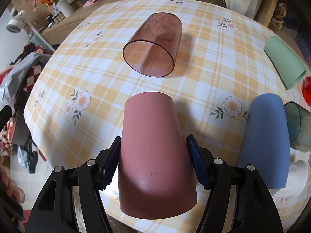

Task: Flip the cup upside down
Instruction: 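Grasp the pink cup with the left tool while the right tool releases it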

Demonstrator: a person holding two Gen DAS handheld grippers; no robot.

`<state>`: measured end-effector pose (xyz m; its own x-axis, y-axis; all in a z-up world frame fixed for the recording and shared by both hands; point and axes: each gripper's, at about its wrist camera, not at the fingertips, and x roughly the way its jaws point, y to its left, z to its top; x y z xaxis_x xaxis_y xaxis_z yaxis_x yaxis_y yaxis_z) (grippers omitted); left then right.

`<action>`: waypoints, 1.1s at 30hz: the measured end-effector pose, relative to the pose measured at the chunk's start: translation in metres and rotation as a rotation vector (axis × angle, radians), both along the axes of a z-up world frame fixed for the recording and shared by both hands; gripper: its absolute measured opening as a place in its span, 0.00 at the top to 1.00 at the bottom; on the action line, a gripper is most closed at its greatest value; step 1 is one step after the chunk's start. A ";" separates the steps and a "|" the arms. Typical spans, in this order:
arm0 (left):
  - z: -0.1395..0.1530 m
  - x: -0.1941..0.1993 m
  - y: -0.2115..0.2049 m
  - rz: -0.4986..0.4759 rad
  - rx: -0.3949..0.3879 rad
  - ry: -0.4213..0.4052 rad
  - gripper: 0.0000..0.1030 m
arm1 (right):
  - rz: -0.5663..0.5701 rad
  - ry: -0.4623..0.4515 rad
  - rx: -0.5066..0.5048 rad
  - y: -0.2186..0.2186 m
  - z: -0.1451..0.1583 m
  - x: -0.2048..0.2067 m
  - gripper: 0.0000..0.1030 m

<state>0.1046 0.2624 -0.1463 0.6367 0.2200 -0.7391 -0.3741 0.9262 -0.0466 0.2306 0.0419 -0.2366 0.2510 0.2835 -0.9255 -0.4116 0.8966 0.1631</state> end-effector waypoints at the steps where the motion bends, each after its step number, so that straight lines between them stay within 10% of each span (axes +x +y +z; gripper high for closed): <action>1: 0.000 0.001 -0.001 -0.001 -0.003 0.006 0.06 | 0.001 -0.002 -0.002 0.000 0.001 0.000 0.37; 14: 0.014 0.019 -0.030 -0.071 -0.045 0.018 0.06 | -0.093 -0.219 0.195 -0.066 0.066 -0.021 0.14; 33: -0.026 0.106 -0.129 -0.148 -0.465 0.171 0.16 | -0.468 -0.403 0.168 -0.246 0.067 -0.046 0.14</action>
<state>0.2102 0.1337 -0.1725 0.4980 -0.2397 -0.8334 -0.2791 0.8656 -0.4157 0.1849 -0.2043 -0.1698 0.7021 0.1924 -0.6856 -0.0411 0.9721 0.2308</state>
